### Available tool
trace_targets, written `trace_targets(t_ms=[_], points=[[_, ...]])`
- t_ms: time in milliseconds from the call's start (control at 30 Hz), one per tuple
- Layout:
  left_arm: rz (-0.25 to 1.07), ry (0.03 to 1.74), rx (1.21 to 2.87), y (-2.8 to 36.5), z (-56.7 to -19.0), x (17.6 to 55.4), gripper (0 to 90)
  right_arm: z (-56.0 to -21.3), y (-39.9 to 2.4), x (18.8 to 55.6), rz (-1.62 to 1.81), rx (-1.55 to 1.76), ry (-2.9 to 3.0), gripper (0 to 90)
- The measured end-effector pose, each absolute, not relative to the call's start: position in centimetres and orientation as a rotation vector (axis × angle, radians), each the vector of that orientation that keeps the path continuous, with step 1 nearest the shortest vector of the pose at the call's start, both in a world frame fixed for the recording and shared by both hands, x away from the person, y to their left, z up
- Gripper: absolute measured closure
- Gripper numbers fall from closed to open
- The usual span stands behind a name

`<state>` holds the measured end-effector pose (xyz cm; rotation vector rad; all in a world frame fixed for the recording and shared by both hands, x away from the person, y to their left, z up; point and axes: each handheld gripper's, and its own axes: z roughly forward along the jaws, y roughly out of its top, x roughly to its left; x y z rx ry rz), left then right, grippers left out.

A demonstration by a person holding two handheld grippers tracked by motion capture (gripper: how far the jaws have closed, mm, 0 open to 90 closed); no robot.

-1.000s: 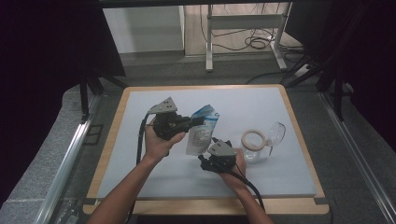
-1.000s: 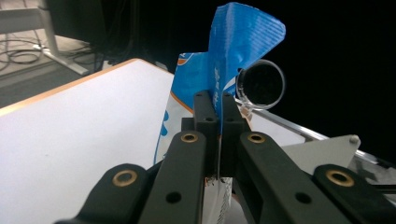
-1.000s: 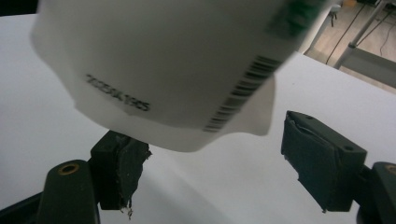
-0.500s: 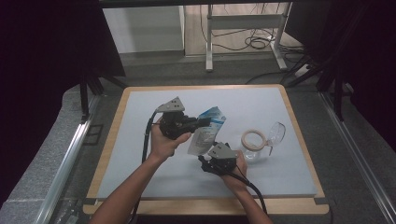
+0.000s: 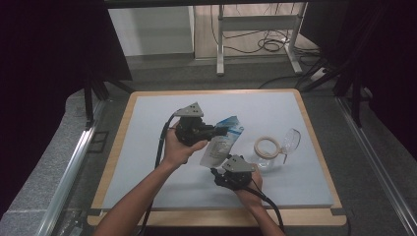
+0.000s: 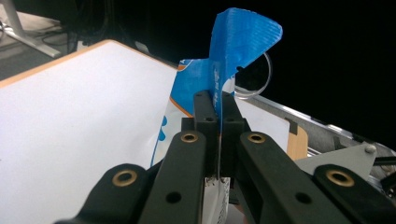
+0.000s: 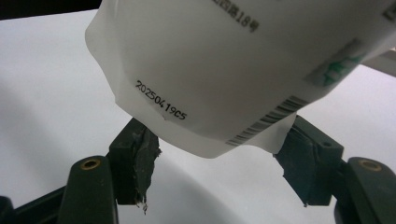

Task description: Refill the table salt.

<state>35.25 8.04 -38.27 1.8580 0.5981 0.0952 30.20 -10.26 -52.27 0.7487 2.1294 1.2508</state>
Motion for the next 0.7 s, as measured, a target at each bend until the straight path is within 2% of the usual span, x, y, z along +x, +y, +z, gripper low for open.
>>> trace_targets(t_ms=[700], points=[[0.031,0.604,1.857,6.93,-38.44,36.33,90.0,-52.36,-11.23,29.67,1.272,0.815,2.121,36.6]])
